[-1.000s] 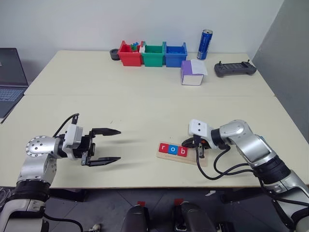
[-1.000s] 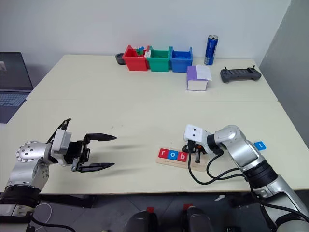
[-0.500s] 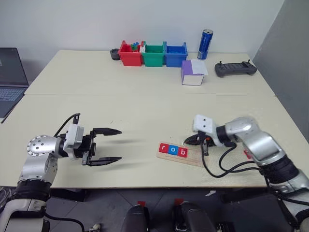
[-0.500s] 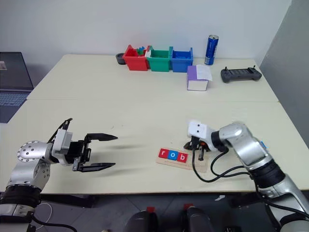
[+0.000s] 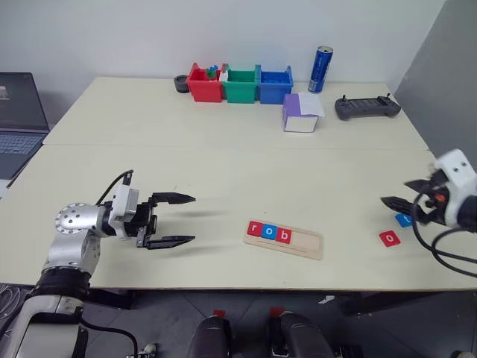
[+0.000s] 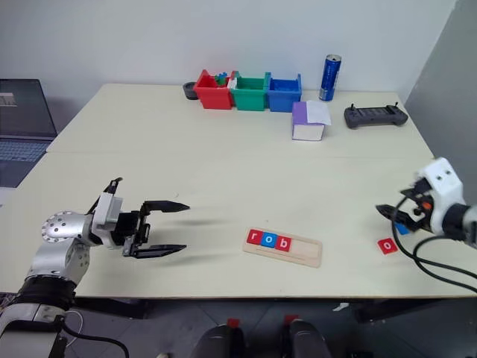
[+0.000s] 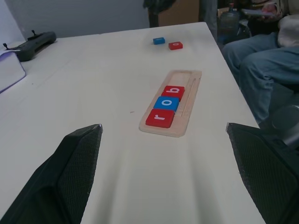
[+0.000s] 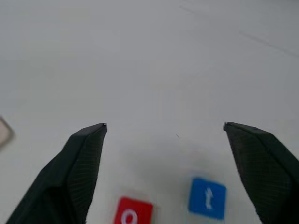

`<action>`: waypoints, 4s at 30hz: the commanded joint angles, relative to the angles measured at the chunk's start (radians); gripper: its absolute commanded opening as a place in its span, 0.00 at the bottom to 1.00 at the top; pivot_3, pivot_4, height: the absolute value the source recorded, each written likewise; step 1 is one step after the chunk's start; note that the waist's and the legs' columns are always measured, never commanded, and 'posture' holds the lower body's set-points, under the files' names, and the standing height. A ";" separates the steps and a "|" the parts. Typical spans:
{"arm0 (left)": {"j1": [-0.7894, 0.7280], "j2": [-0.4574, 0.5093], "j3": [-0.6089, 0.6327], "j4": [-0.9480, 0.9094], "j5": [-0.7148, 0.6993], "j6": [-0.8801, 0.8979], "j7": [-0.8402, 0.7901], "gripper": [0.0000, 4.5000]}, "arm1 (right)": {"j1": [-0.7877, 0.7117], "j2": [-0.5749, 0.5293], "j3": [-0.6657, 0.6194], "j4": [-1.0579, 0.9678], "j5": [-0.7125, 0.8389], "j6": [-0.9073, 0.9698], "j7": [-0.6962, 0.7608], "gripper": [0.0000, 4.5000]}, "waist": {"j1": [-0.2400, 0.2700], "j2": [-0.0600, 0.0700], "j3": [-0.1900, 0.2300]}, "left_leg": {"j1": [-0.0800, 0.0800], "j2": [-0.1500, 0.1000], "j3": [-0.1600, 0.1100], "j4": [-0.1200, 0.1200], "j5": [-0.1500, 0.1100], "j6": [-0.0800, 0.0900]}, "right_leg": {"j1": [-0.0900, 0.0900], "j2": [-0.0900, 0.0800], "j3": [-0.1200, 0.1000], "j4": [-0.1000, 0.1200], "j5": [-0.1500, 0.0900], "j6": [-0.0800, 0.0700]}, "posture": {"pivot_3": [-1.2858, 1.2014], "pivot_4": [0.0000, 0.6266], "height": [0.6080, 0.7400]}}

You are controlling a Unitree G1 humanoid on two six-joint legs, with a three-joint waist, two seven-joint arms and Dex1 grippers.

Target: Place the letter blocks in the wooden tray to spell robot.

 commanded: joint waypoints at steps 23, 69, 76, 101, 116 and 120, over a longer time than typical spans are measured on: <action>-0.149 0.001 -0.157 0.129 -0.048 -0.061 -0.006 1.00 | 0.234 0.239 0.003 -0.117 0.064 -0.009 -0.310 0.99 | -0.001 0.000 0.000 | 0.000 0.000 -0.001 0.000 0.000 0.000 | 0.001 0.001 0.000 0.000 0.000 0.001 | 0.52 0.24 1.00; -0.146 0.020 -0.147 0.150 -0.055 -0.100 -0.006 1.00 | -0.163 0.137 0.355 0.002 0.044 -0.128 -0.251 1.00 | -0.009 -0.005 -0.003 | 0.000 0.000 0.000 0.000 0.000 0.000 | 0.000 0.001 0.002 0.000 -0.001 -0.001 | 0.52 0.24 1.00; -0.135 0.028 -0.136 0.115 -0.064 -0.085 -0.006 1.00 | -0.359 -0.061 0.603 0.510 -0.065 -0.627 0.325 1.00 | -0.016 -0.005 -0.003 | 0.000 0.001 0.001 0.000 0.000 0.001 | -0.001 0.003 0.002 -0.001 0.000 0.000 | 0.52 0.24 1.00; -0.017 0.135 -0.117 -0.023 -0.121 -0.020 -0.006 1.00 | -0.770 0.142 0.781 1.293 -0.362 -1.209 0.614 0.40 | -0.028 -0.002 -0.001 | 0.003 0.001 0.005 0.001 0.003 -0.005 | 0.000 0.001 0.005 0.002 0.001 0.000 | 0.52 0.24 1.00; -0.009 0.131 -0.096 -0.026 -0.108 -0.025 -0.006 1.00 | -0.814 0.118 0.745 1.298 -0.367 -1.282 0.659 0.90 | -0.028 -0.002 -0.001 | 0.003 0.001 0.006 0.002 0.003 -0.005 | 0.000 0.001 0.005 0.002 0.001 -0.003 | 0.52 0.24 1.00; -0.009 0.128 -0.089 -0.029 -0.105 -0.024 -0.006 1.00 | -0.816 0.144 0.767 1.314 -0.391 -1.330 0.655 0.90 | -0.029 -0.002 -0.001 | 0.003 0.001 0.006 0.001 0.003 -0.005 | 0.000 0.001 0.005 0.002 0.001 -0.003 | 0.52 0.24 1.00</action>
